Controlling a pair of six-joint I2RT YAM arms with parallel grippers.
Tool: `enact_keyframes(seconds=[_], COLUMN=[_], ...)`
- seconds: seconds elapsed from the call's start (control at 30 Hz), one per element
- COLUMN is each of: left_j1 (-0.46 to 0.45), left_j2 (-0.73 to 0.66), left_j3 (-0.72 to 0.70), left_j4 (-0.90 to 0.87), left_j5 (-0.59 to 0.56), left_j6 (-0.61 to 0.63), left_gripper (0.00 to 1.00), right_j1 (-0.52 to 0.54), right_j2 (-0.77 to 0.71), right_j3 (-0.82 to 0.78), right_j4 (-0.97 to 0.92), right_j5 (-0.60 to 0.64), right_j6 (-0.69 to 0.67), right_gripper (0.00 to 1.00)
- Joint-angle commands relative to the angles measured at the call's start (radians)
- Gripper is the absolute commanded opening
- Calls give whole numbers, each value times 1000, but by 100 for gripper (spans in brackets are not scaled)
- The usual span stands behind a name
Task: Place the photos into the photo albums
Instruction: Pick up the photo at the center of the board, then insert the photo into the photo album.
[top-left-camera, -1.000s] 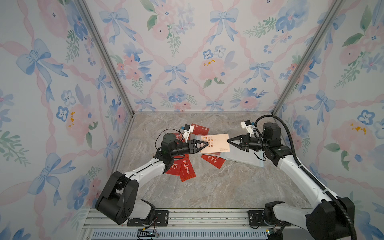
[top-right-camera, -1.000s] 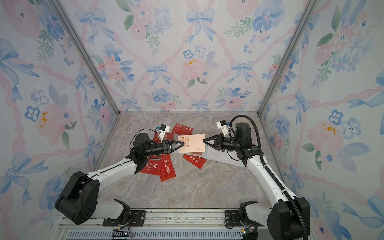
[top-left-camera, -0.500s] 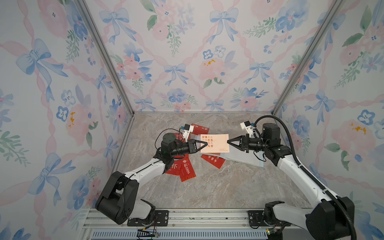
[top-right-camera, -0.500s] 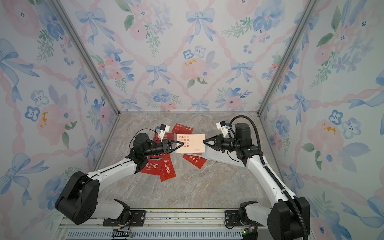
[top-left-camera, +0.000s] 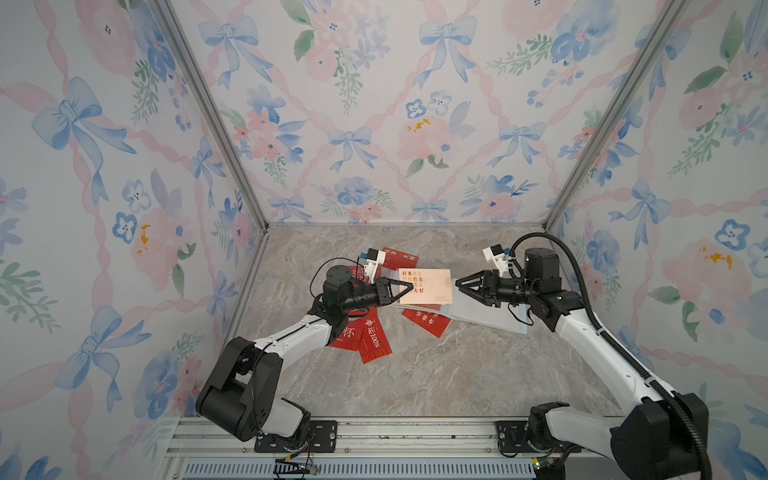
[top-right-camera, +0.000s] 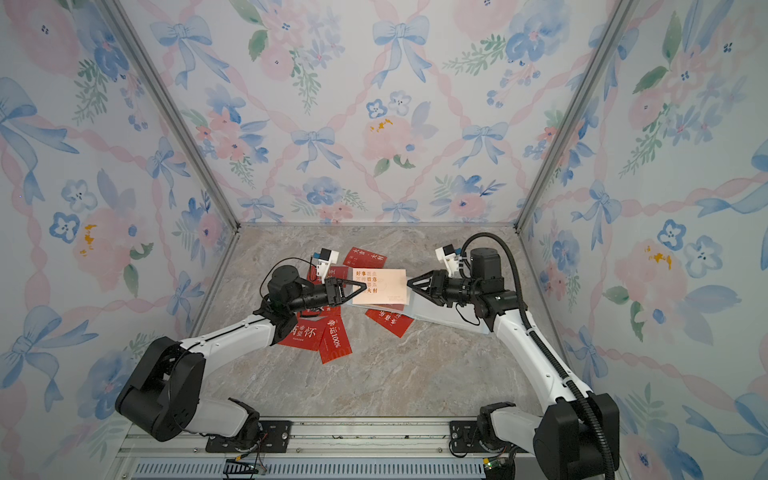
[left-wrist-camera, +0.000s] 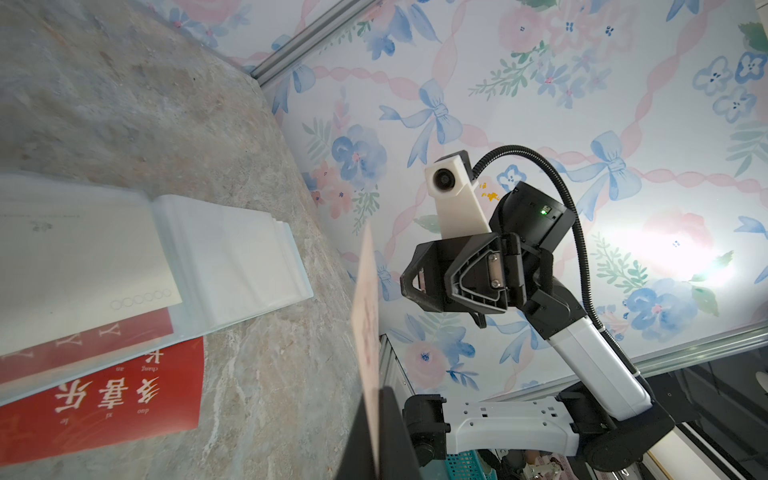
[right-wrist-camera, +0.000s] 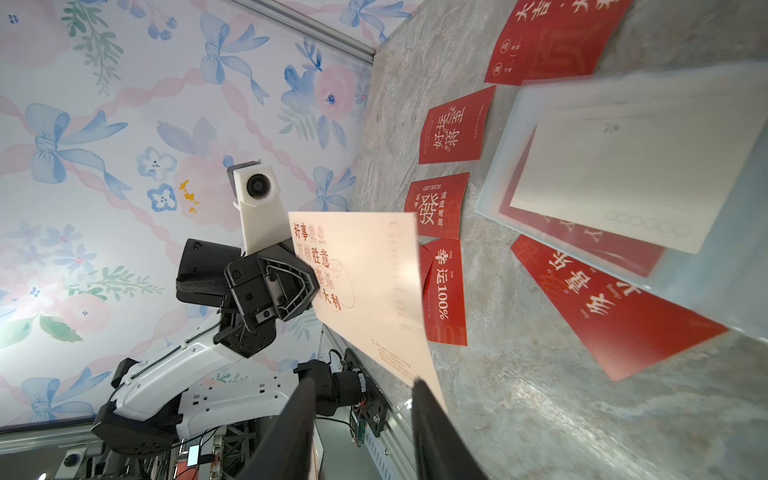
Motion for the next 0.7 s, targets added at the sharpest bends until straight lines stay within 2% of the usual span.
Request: enact_keyframes(seconds=[0.0,0.17,0.33,0.5,0.6,0.67], left_j1=[12,13,1,-13,-16,-18], left_j2=[58,184,330,475,543,579], left_j3=[38,139,301,453,578,639], left_j4=[-20,-93,-229,-315,-517,-587], left_j5=[14,-22,-72,-62,-107,-101], left_j6=[10,67,169,243,361,405], left_gripper=[0,0,0,0,0,0], right_j1=[-49,-150,-234,-277,-300,-322], right_j2=[15,36,75,100,120,124], right_j3=[3,5,-16,-45,-53,-64], right_j4=[-63,-208,-236,-228,-229,-221], right_j5=[84,211,174,159,138,126], right_j6=[-34,-138,-208,-239,-257,-261], right_gripper=[42,43,43,43,43,43])
